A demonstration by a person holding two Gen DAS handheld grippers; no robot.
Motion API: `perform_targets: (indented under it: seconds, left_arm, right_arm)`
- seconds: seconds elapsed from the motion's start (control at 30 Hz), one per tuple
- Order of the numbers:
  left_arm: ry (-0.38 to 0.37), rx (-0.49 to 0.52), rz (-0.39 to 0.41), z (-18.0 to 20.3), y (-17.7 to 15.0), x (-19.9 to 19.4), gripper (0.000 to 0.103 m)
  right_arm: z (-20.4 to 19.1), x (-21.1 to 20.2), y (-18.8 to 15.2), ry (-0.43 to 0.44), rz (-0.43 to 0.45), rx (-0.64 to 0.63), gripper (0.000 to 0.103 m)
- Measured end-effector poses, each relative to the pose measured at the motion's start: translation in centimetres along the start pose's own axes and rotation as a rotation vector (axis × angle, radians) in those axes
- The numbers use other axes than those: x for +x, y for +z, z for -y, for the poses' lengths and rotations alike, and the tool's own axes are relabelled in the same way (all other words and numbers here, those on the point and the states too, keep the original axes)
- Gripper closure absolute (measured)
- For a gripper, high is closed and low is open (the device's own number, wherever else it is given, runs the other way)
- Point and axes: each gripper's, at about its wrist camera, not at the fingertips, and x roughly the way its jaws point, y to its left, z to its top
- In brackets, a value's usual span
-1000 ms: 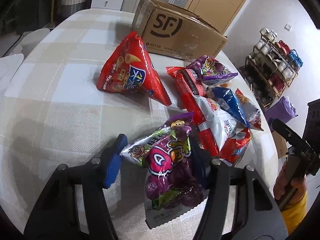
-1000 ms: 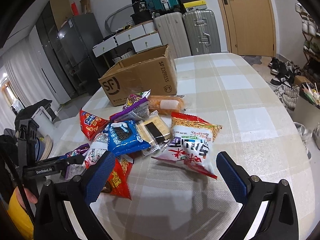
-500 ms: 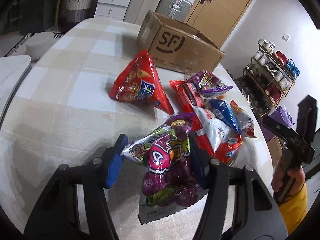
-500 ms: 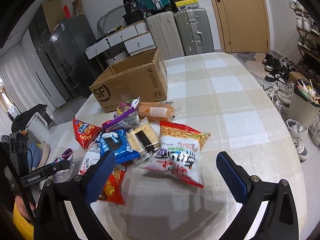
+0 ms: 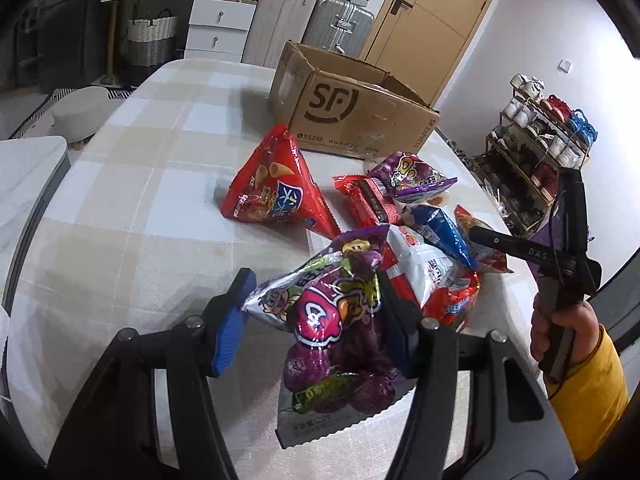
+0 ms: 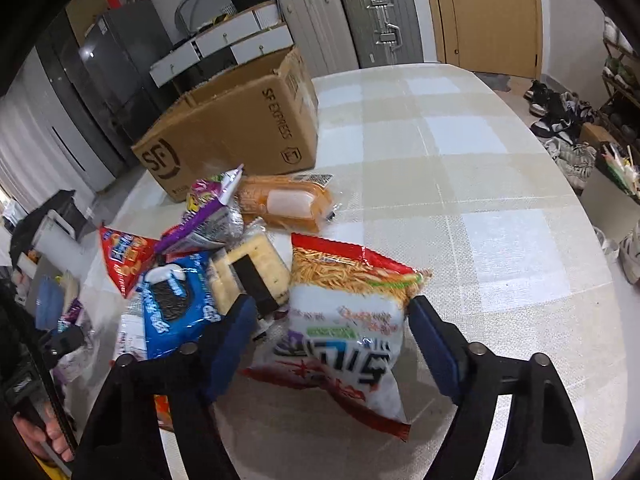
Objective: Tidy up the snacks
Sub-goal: 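Carry the purple bag and white noodle bag over the SF box with both tools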
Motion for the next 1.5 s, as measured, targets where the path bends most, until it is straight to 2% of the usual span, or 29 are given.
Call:
perform_targets:
  seconds: [0.13, 0.23, 0.37, 0.63, 0.87, 1.27, 1.5]
  left_arm:
    - [0.005, 0.004, -0.010, -0.2, -0.1, 0.3, 0.047]
    - [0.009, 0.001, -0.014, -0.2, -0.2, 0.4, 0.047]
    - [0.014, -0.001, -0.010, -0.2, 0.0, 0.2, 0.047]
    - [0.035, 0.009, 0.003, 0.3, 0.0, -1.2, 0.047]
    - [0.055, 0.038, 0.038, 1.8, 0.4, -3.4, 0.047]
    - [0.064, 0.101, 0.099, 5.2, 1.9, -7.5, 0.046]
    - [0.044, 0.142, 0.117, 7.5, 2.6, -10.1, 0.046]
  right_arm:
    - [-0.1, 0.7, -0.1, 0.017, -0.012, 0.007, 0.026]
    - [-0.1, 0.9, -0.3, 0.015, -0.012, -0.002, 0.039]
    - [0.3, 0.6, -0.5, 0.027, -0.011, 0.014, 0.048]
    - [0.8, -1.6, -1.5, 0.065, 0.033, 0.043, 0.049]
    - [0.1, -5.5, -1.9, 0.110, 0.098, 0.021, 0.049]
    - [-3.8, -14.6, -1.4, 0.224, 0.259, -0.066, 0.049]
    - [-5.9, -18.3, -1.2, 0.266, 0.303, -0.112, 0.049]
